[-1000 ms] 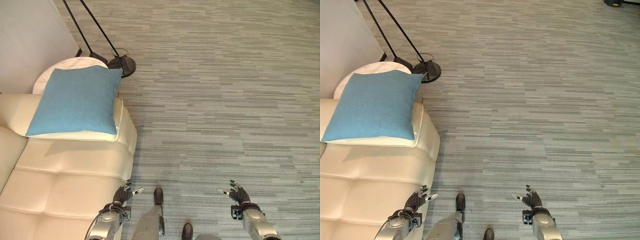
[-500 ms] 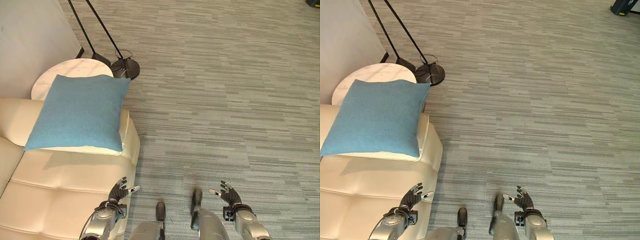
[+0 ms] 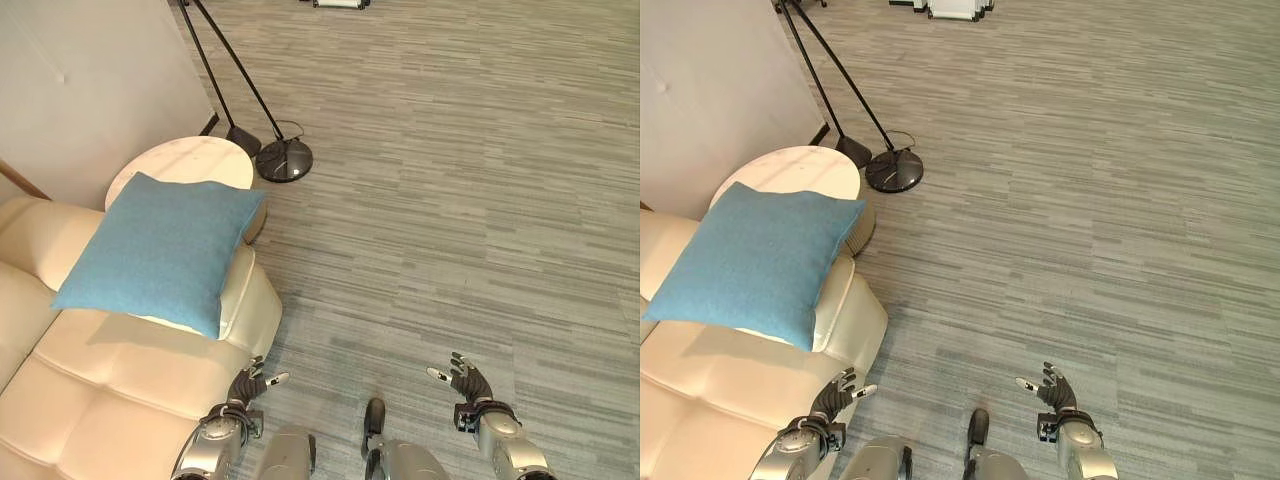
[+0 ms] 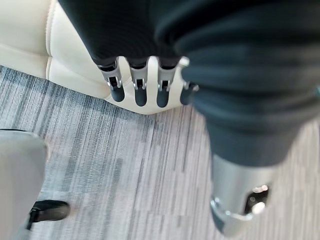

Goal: Pick up all the scattered cushions and arrange them neatly on the sofa.

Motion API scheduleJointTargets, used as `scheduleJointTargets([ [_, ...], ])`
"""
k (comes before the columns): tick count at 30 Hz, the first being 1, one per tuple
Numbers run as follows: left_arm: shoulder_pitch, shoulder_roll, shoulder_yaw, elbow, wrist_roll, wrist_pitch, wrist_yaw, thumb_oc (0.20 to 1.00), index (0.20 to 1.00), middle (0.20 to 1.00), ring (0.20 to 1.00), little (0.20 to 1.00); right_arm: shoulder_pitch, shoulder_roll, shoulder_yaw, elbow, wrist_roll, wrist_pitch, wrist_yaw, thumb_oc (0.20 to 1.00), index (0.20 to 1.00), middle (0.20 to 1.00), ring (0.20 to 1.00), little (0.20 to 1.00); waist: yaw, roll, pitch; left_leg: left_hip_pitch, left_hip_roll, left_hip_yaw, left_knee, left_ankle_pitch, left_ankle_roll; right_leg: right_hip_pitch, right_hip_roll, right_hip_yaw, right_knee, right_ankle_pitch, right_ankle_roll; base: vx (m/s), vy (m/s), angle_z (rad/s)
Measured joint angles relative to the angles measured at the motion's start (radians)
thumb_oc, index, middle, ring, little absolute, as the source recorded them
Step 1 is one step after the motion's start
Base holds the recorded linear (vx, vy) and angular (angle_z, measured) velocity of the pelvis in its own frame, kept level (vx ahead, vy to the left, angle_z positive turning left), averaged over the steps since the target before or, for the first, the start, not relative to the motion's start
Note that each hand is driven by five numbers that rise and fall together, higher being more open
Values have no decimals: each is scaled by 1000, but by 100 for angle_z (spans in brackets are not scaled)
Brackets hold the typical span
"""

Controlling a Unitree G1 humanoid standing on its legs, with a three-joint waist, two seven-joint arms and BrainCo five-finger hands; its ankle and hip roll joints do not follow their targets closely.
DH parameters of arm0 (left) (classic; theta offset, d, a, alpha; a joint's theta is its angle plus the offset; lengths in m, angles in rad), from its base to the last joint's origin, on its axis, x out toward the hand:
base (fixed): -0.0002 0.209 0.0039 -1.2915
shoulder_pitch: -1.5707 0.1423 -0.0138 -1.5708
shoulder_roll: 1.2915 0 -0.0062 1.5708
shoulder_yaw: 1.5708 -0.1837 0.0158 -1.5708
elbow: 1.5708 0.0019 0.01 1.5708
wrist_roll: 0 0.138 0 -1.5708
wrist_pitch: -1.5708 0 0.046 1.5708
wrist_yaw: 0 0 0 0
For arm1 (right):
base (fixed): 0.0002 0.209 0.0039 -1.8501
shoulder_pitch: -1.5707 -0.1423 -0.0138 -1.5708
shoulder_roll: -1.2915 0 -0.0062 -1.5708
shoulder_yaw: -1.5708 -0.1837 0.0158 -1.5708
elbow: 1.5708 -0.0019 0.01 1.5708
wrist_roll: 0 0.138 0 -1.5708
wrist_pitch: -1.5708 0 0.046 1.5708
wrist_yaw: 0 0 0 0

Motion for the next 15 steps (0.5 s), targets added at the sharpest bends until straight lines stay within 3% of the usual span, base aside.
scheduleJointTargets([
  [1, -2, 0, -1, 0, 1, 0, -1, 1000, 1000, 1000, 1000, 1000, 0, -7, 0, -4, 0, 0, -4, 1000, 1000, 1000, 1000, 1000, -3, 7, 2, -1, 3, 21, -99, 6, 5, 21, 5, -25, -13, -4, -3, 313, 116, 45],
  [4, -10, 0, -1, 3, 5, 0, 0, 1000, 1000, 1000, 1000, 1000, -1, -15, 4, -1, -1, 0, -21, 1000, 1000, 1000, 1000, 1000, 2, 18, -3, -4, 35, 64, -391, 111, -15, 51, 39, -67, -29, -19, 17, 253, 100, 40],
  [7, 4, 2, 6, 4, 5, 1, 1, 1000, 1000, 1000, 1000, 1000, -12, -24, 32, -2, -10, 2, -29, 1000, 1000, 1000, 1000, 1000, 29, 29, -7, 2, 59, 93, -488, 166, -4, 86, 68, -82, -34, -56, 33, 370, 218, 9],
  [11, 27, -5, 22, 8, 5, 1, 0, 1000, 1000, 1000, 1000, 1000, 4, -25, 26, -6, -46, 2, -25, 1000, 1000, 1000, 1000, 1000, 35, 43, -33, 43, 37, 112, -431, 182, 48, 120, 59, -92, 14, -117, 56, 386, 291, 9],
  [12, 44, -12, 38, 18, 5, 4, 1, 1000, 1000, 1000, 1000, 1000, 15, -28, 39, -3, -61, 4, -23, 1000, 1000, 1000, 1000, 1000, 33, 54, -44, 97, 12, 106, -435, 185, 91, 110, 29, -104, 124, -178, 88, 241, 215, 19],
  [13, 47, -9, 39, 20, 5, 4, 1, 1000, 1000, 1000, 1000, 1000, 26, -23, 42, -5, -62, 6, -16, 1000, 1000, 1000, 1000, 1000, 31, 49, -50, 115, -5, 102, -448, 198, 119, 81, -3, -87, 233, -215, 92, 248, 210, 29],
  [15, 49, -6, 39, 20, 4, 3, 1, 1000, 1000, 1000, 1000, 1000, 30, -20, 49, -10, -63, 11, -11, 1000, 1000, 1000, 1000, 1000, 29, 41, -62, 133, -33, 88, -462, 173, 147, 5, -61, -55, 436, -249, 124, 250, 165, 42],
])
